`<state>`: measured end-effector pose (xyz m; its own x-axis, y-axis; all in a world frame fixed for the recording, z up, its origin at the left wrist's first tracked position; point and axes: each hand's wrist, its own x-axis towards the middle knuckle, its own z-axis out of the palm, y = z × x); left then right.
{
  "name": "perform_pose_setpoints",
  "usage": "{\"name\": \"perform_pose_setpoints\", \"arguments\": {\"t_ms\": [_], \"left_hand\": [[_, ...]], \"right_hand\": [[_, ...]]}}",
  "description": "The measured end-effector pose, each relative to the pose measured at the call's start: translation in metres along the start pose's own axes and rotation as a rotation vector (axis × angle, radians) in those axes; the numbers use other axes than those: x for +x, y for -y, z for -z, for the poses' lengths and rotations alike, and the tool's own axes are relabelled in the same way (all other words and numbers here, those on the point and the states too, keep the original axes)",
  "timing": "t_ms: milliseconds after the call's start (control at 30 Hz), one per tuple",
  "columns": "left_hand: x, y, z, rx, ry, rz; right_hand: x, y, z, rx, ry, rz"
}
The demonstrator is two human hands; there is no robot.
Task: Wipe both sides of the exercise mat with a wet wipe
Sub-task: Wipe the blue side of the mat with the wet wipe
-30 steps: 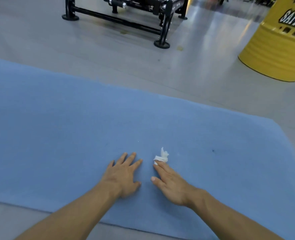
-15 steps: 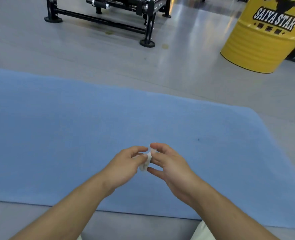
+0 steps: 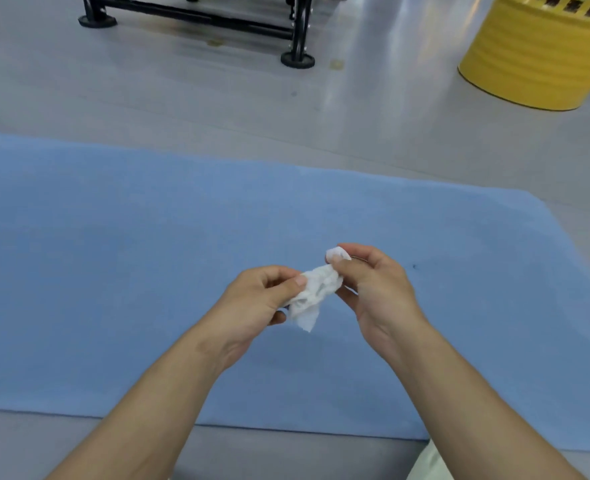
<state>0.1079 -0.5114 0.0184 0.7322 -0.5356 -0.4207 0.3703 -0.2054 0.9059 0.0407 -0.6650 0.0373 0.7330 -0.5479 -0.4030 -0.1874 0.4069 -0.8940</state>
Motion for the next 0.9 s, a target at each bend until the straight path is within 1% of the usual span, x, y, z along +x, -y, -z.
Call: {"name": "perform_pose_setpoints", "arguments": {"t_ms": [67, 167, 333, 433, 533, 600, 667, 733, 767, 833, 900], "left_hand": [[0.002, 0.004, -0.001, -0.02, -0.046, -0.011], [0.007, 0.009, 0.001, -0.05, -0.171, -0.044], [0.009, 0.014, 0.002, -0.011, -0.315, -0.109], [0.007, 0.016, -0.002, 0.001, -0.269, -0.107], [0.0, 0.013, -0.008, -0.061, -0.123, -0.092], [-0.003, 0.012, -0.013, -0.063, -0.037, -0.101], [-0.007, 0.012, -0.018, -0.021, 0.019, -0.118], [-0.009, 0.015, -0.021, -0.02, 0.067, -0.111], [-0.009, 0.014, -0.02, -0.033, 0.076, -0.104], [-0.009, 0.013, -0.015, -0.081, 0.038, -0.098], [-0.007, 0.01, -0.009, -0.169, -0.03, -0.075]], "right_hand": [[0.008, -0.002, 0.003, -0.013, -0.046, 0.014], [0.017, -0.007, 0.004, -0.051, -0.08, 0.024], [0.017, -0.013, 0.0, -0.071, -0.046, -0.006], [0.012, -0.016, -0.005, -0.058, -0.009, -0.041], [0.008, -0.014, -0.008, -0.021, 0.012, -0.051], [0.008, -0.016, -0.01, -0.064, -0.028, -0.043], [0.011, -0.021, -0.012, -0.139, -0.104, -0.022], [0.013, -0.024, -0.01, -0.259, -0.17, 0.046], [0.015, -0.024, -0.008, -0.354, -0.201, 0.11], [0.019, -0.021, -0.001, -0.513, -0.247, 0.238], [0.023, -0.016, 0.007, -0.538, -0.285, 0.299]]}}
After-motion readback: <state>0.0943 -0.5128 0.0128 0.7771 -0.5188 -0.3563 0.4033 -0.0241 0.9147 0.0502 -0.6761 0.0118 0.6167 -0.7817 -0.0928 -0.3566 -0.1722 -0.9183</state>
